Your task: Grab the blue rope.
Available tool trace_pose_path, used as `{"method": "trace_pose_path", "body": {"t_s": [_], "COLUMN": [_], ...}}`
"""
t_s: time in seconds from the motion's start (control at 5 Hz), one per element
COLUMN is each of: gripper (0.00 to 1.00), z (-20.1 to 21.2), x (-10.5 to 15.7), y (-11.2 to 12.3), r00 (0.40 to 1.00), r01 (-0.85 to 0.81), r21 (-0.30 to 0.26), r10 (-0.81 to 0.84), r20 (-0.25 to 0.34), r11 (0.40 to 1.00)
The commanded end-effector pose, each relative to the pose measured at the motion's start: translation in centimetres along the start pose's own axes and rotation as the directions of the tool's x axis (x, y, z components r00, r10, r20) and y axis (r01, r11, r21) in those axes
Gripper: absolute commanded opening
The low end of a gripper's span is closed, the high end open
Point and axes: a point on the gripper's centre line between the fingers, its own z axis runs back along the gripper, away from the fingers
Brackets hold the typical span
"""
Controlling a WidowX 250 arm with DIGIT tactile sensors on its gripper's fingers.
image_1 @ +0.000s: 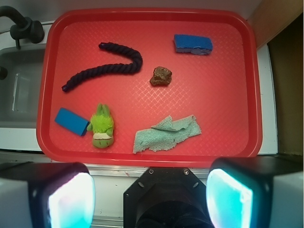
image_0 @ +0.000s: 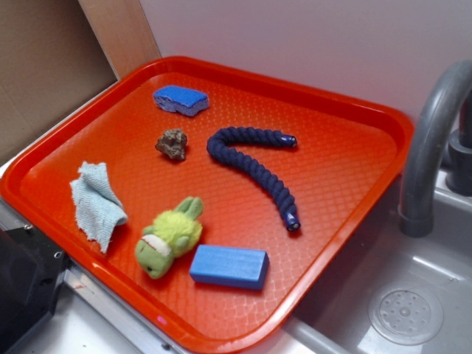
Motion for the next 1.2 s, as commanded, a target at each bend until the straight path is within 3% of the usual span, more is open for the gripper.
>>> {"method": "trace_pose_path", "body": {"t_s": [0.0, 0.2, 0.4, 0.6, 0.8, 1.0], "gripper": [1.0, 1.0, 1.0, 1.0, 1.0, 1.0], "z": [0.0, -0.9, -2.8, -4.5, -7.6, -10.6], "x": [0.0, 1.5, 3.5, 4.9, 7.2, 9.3], "y": [0.0, -3.9, -7.3, -9.3, -10.7, -10.7], "r00": [1.0, 0.998, 0.993, 0.971, 0.87, 0.798], "r01": [0.0, -0.042, -0.118, -0.22, -0.449, -0.555], "r21": [0.0, -0.017, 0.023, 0.016, 0.004, 0.019], "r10": [0.0, 0.043, 0.118, 0.218, 0.436, 0.526], "r20": [0.0, 0.051, 0.027, 0.1, 0.229, 0.293], "r11": [1.0, 0.999, 0.993, 0.975, 0.893, 0.832]}}
